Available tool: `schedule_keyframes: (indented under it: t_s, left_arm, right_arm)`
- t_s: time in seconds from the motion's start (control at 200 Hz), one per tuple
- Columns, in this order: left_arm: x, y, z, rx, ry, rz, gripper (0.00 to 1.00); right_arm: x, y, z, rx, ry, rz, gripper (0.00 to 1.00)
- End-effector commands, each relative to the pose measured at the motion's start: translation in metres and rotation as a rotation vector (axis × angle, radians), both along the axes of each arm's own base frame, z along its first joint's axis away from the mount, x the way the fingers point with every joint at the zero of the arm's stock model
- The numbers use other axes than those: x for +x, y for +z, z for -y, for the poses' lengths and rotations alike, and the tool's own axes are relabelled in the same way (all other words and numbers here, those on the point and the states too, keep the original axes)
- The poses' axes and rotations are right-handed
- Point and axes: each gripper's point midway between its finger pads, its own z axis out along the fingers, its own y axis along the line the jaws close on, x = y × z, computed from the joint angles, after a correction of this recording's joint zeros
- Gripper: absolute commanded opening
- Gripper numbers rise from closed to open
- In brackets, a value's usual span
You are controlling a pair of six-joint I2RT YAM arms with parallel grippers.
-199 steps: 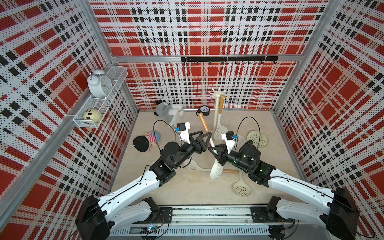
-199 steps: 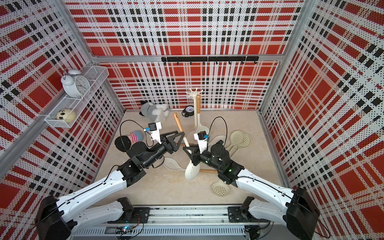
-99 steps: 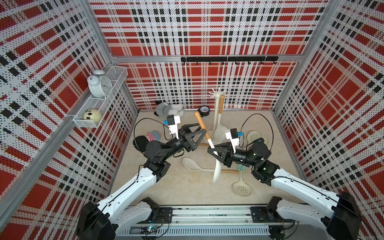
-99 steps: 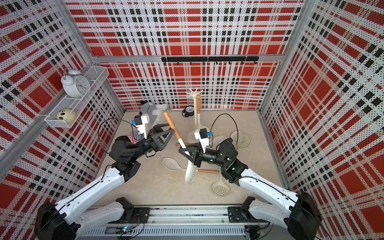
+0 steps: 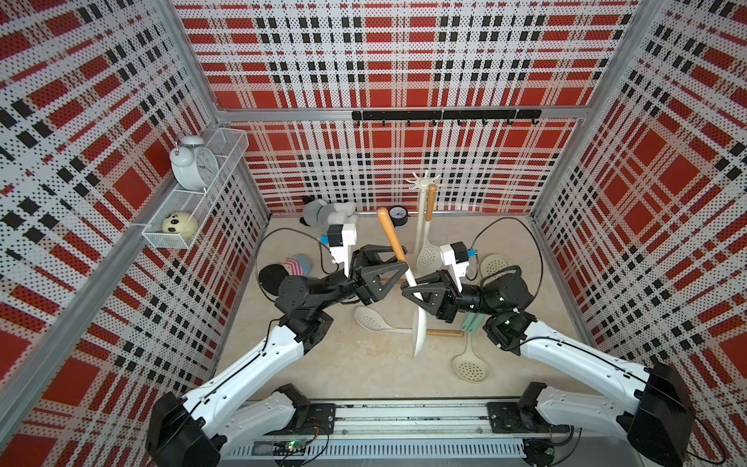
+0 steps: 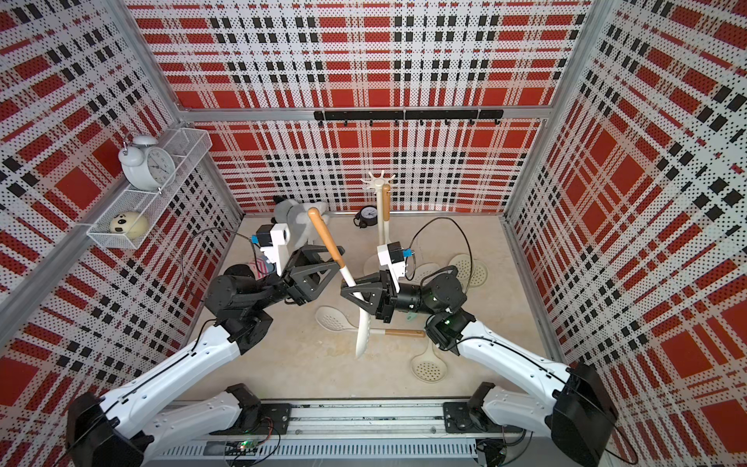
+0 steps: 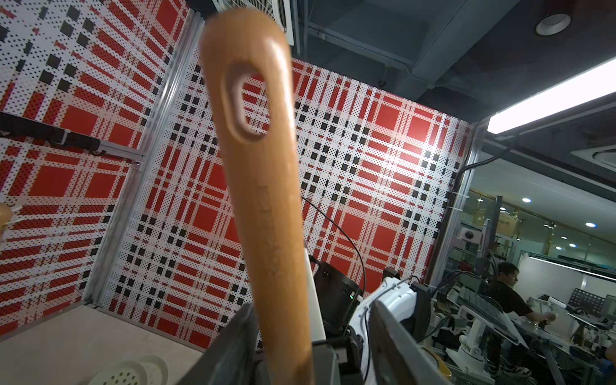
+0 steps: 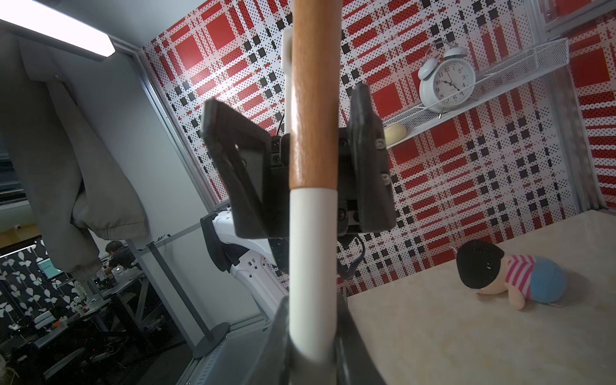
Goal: Hang the skimmer on the kitchen utensil rack
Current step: Pick up the skimmer from the center of the board.
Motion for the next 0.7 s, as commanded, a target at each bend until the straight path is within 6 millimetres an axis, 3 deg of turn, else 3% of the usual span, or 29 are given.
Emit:
schedule_keyframes:
  t_s: [0.0,0.301,0.476,0.581,0.656,0.696]
  left_arm:
    - [-0.009,0.019,-0.003,-0.036,0.001,0.06,0.5]
    - [-0.008,0.024,-0.001,-0.046,-0.001,0.064,0.24]
    - [-0.01,0.024,0.001,-0.044,-0.013,0.062,0.15]
    - [-0.01,0.024,0.0,-0.043,-0.012,0.062,0.0]
    - [-0.01,0.025,-0.001,-0.045,-0.005,0.065,0.0]
    - [-0.007,0.024,-0.002,-0.041,0.003,0.061,0.0]
  right_arm:
    - [0.0,0.012,0.004,0.042,-0.015,0.024,0.0]
    - [0.004,0.001,0.001,0.019,-0.027,0.009,0.0]
    - [0.01,-0.008,-0.001,-0.014,-0.054,0.001,0.0]
    - [0.01,-0.011,-0.001,-0.024,-0.061,0.003,0.0]
    - [0.011,-0.012,0.0,-0.028,-0.07,0.006,0.0]
    - [0.012,-0.012,0.001,-0.033,-0.08,0.011,0.18]
